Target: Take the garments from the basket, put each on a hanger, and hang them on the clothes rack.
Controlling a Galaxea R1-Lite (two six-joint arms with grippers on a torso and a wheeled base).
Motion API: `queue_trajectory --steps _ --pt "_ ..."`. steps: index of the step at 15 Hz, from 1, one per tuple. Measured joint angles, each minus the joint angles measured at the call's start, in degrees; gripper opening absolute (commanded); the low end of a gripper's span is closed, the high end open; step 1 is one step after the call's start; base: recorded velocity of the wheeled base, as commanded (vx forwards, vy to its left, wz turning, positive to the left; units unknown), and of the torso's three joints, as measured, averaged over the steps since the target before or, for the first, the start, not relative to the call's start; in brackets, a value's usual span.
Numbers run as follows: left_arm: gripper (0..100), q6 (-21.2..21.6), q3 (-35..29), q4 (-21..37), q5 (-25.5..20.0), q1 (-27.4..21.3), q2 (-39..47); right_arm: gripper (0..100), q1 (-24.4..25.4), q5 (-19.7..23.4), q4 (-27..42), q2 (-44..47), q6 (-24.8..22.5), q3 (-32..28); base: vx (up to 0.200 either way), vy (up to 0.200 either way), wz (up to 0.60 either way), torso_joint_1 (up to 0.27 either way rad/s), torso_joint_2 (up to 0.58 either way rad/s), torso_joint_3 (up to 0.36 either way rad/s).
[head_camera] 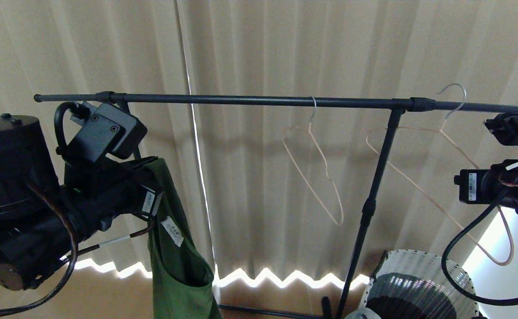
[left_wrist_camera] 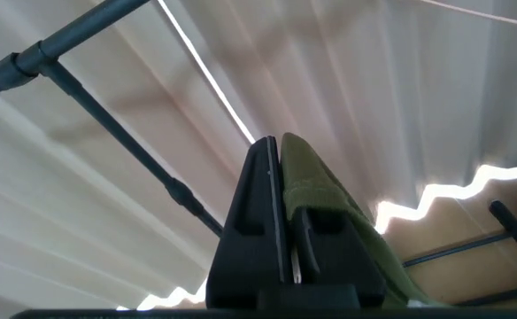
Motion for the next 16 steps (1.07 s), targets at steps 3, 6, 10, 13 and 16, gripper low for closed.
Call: queue_trajectory --steps 3,6,10,13,16 --pt "0 0.0 0.1 0.0 0.0 0.0 -0.1 0 -0.1 -0.1 -0.2 -0.6 0.0 2.0 0.000 0.000 0.00 0.000 0.00 0.000" --pt "0 0.1 0.0 0.0 0.0 0.0 -0.2 0 -0.7 0.0 -0.1 -4.4 -0.2 3.7 0.000 0.000 0.00 0.000 0.00 0.000" --pt "0 0.1 -0.2 0.0 0.0 0.0 -0.1 0 -0.9 0.0 0.3 -9.8 -2.0 6.1 0.000 0.000 0.00 0.000 0.00 0.000" --pt "0 0.2 -0.2 0.0 0.0 0.0 -0.1 0 -0.9 0.0 0.4 -12.8 -2.4 8.5 0.000 0.000 0.00 0.000 0.00 0.000" --pt "0 0.9 0.0 0.0 0.0 0.0 -0.3 0 -1.5 0.1 0.5 -15.7 -2.5 10.4 -0.133 0.000 0.00 0.005 0.00 0.002"
